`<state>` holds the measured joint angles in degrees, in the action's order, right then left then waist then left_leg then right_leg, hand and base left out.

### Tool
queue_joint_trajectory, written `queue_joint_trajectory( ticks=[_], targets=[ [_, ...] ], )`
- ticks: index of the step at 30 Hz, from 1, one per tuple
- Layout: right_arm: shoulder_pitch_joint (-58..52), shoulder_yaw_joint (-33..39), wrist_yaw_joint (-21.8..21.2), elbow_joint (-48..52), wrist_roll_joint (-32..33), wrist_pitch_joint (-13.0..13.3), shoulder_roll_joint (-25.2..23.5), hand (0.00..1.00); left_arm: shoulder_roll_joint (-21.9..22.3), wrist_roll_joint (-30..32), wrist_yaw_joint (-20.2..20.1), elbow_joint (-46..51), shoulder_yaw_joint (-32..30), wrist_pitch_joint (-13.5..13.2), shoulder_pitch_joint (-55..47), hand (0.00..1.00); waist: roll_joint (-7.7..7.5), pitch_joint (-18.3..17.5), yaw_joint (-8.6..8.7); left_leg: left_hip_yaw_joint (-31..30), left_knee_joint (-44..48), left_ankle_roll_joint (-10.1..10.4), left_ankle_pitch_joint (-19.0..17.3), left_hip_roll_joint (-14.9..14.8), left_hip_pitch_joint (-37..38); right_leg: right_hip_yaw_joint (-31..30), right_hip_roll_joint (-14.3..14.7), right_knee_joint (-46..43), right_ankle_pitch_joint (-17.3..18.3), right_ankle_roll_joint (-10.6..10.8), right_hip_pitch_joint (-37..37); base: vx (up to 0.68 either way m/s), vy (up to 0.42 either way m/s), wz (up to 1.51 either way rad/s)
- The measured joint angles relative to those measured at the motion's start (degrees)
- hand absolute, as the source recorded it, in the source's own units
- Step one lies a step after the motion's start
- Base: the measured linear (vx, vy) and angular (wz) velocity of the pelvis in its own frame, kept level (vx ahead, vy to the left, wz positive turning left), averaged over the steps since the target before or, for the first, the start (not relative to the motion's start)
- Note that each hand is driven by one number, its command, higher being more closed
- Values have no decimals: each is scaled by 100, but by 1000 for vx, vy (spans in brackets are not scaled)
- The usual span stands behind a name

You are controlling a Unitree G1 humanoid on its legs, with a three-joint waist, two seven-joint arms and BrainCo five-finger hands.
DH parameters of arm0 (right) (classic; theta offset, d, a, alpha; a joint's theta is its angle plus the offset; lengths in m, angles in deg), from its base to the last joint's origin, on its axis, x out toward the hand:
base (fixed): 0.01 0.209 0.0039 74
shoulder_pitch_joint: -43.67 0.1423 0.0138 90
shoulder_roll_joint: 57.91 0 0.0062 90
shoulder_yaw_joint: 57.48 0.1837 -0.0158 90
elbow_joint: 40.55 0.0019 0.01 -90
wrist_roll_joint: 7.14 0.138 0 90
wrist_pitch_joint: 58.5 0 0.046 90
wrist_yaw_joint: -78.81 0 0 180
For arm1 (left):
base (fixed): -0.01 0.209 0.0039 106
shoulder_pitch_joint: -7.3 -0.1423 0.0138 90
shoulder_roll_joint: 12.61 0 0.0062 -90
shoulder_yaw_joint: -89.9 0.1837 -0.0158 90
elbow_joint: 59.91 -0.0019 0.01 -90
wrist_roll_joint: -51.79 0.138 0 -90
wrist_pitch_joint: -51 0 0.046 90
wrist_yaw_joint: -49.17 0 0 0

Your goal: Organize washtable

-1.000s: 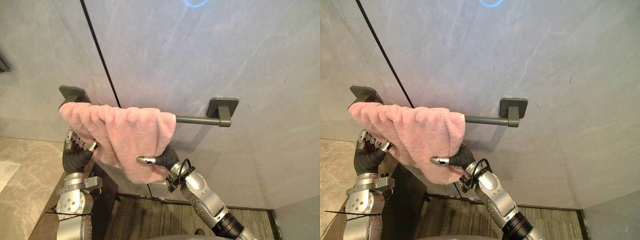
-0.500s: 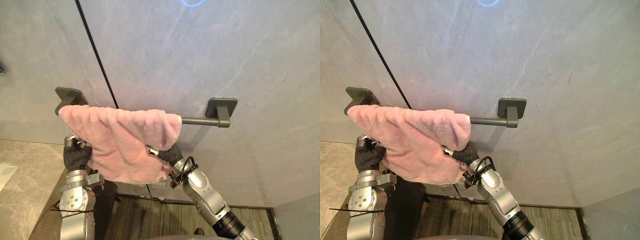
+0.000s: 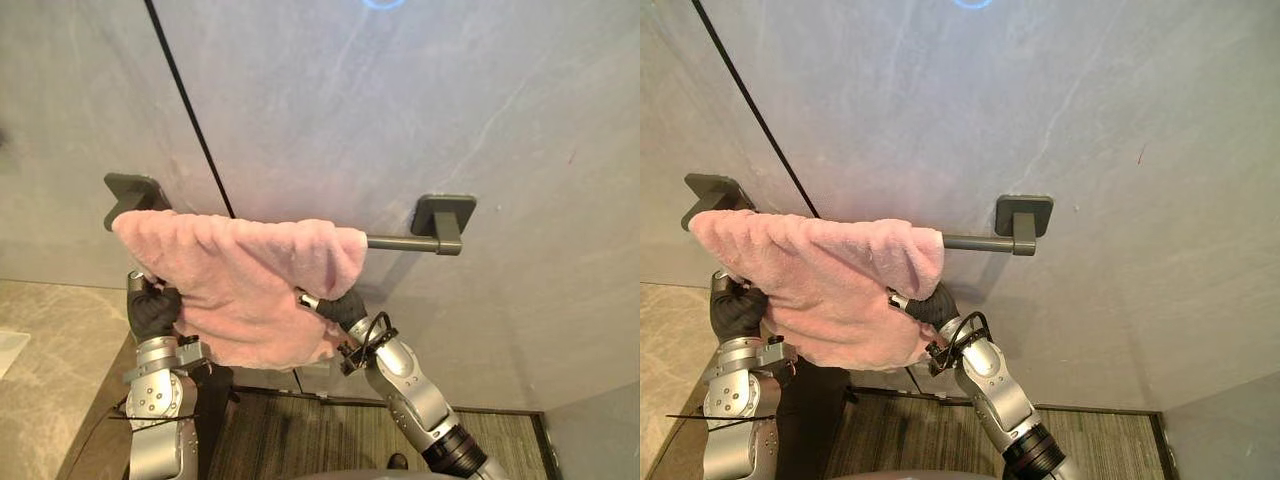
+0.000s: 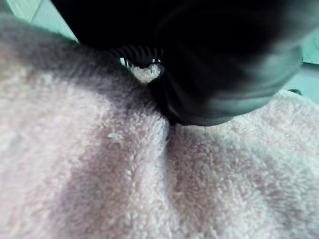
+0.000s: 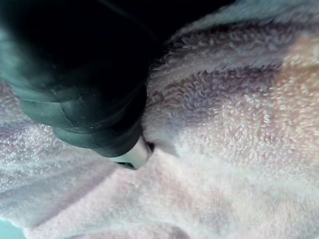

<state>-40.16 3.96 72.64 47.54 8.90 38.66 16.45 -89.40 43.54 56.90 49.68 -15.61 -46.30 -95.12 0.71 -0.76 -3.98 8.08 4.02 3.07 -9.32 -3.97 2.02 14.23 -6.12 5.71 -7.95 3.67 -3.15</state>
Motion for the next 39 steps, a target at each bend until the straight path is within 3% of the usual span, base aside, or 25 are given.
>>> queue_joint_trajectory(
  ticks=[17, 22, 39],
  targets=[
    [-657, 807, -35, 498, -554, 136, -261, 100, 199, 280, -136, 12, -31, -67, 150, 100, -66, 222, 27, 186, -5, -4, 9, 10, 69, -167, 10, 1, -28, -5, -23, -10, -2, -5],
    [-671, 916, -36, 560, -718, 138, -316, 100, 218, 292, -206, 11, -14, -67, 190, 100, -95, 268, 127, 236, -2, -5, 8, 36, 75, -205, 9, 1, -55, 13, -42, -25, -5, -5],
    [-833, 1438, -36, 741, -724, 152, -400, 100, 392, 229, -410, 3, 384, -89, 213, 100, -63, 301, 186, 402, -9, -7, 7, 58, 77, -357, 10, 1, -123, 6, -125, -16, -3, -4]
  ],
)
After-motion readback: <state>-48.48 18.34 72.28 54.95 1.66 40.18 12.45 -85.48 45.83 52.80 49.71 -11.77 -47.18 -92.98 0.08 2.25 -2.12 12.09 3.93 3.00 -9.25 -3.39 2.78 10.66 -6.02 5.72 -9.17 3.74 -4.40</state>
